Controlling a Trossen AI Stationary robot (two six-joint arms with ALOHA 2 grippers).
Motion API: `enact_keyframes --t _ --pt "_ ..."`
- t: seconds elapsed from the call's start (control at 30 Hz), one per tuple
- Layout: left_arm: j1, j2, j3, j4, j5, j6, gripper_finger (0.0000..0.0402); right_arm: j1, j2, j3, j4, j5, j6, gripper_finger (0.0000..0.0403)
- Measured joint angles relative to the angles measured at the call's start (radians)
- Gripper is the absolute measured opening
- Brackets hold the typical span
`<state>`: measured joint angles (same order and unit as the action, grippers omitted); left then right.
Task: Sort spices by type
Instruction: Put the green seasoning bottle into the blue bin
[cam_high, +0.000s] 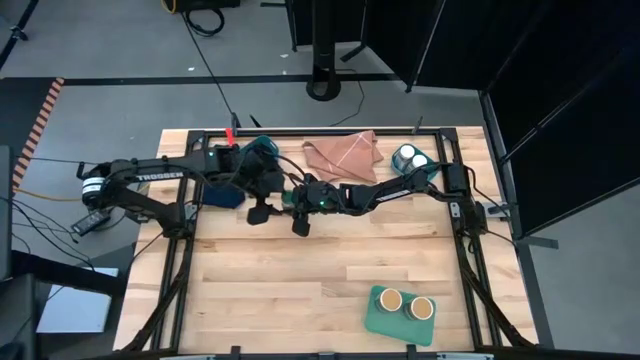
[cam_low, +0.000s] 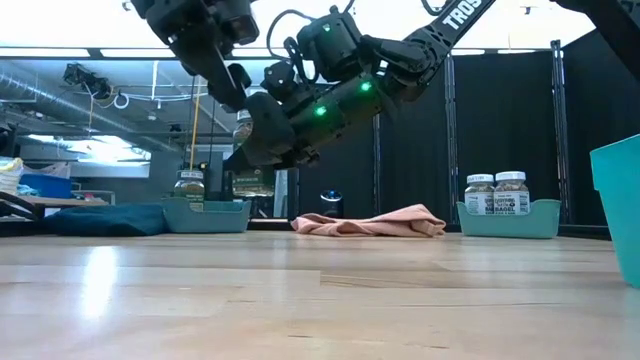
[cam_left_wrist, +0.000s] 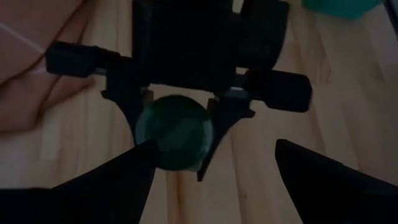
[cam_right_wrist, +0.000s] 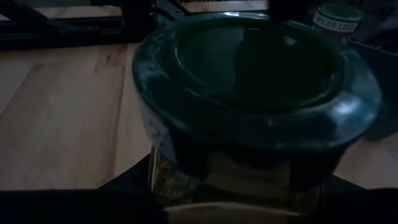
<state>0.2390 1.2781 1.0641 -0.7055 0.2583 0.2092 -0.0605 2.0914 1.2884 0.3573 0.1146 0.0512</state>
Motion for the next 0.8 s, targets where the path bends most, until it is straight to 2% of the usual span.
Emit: enact_keyframes --t 0.63,0.8 --pt "0.001 0.046 0.003 0.027 -0.056 0.049 0.0332 0.003 0.000 -0.001 -0.027 -0.001 -0.025 0.0203" --pt "0.003 0.047 0.041 0.007 -0.108 0.057 0.0333 0.013 -0.002 0.000 -0.008 -0.005 -0.030 0.0203"
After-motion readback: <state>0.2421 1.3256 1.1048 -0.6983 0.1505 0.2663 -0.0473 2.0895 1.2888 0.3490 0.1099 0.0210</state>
